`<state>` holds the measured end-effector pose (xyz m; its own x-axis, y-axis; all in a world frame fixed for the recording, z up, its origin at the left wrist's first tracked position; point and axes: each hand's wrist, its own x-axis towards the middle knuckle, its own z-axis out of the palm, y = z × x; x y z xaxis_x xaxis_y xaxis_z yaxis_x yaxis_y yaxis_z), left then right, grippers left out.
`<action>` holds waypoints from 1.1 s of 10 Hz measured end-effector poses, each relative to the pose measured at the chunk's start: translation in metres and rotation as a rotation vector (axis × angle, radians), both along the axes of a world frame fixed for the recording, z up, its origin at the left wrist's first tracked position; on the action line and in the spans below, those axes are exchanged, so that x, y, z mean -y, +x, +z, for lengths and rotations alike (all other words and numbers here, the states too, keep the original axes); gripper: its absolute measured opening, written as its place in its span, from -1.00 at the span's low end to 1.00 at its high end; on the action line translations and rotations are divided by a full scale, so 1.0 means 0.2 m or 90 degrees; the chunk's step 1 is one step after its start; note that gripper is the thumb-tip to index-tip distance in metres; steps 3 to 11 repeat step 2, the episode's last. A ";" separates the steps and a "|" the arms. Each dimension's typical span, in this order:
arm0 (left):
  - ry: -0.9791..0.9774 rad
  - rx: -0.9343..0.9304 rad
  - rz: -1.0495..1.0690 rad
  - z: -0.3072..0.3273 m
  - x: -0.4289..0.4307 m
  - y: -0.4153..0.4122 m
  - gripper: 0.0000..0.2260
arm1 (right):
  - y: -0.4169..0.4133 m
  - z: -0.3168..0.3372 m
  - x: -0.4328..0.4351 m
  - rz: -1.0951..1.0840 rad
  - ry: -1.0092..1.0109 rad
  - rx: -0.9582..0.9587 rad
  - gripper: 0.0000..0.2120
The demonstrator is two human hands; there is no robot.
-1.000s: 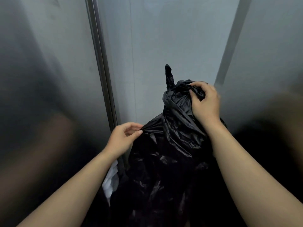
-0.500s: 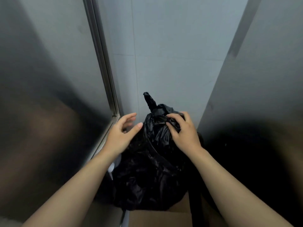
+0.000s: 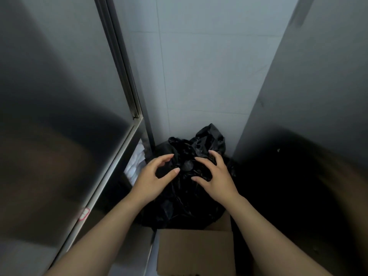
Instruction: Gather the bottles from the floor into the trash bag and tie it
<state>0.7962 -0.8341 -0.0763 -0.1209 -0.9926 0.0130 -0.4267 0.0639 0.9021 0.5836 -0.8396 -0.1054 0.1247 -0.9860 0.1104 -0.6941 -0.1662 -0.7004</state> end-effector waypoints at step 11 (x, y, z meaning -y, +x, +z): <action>-0.042 0.023 -0.011 0.10 -0.04 0.02 -0.46 | 0.00 0.14 -0.10 -0.045 -0.006 0.014 -0.38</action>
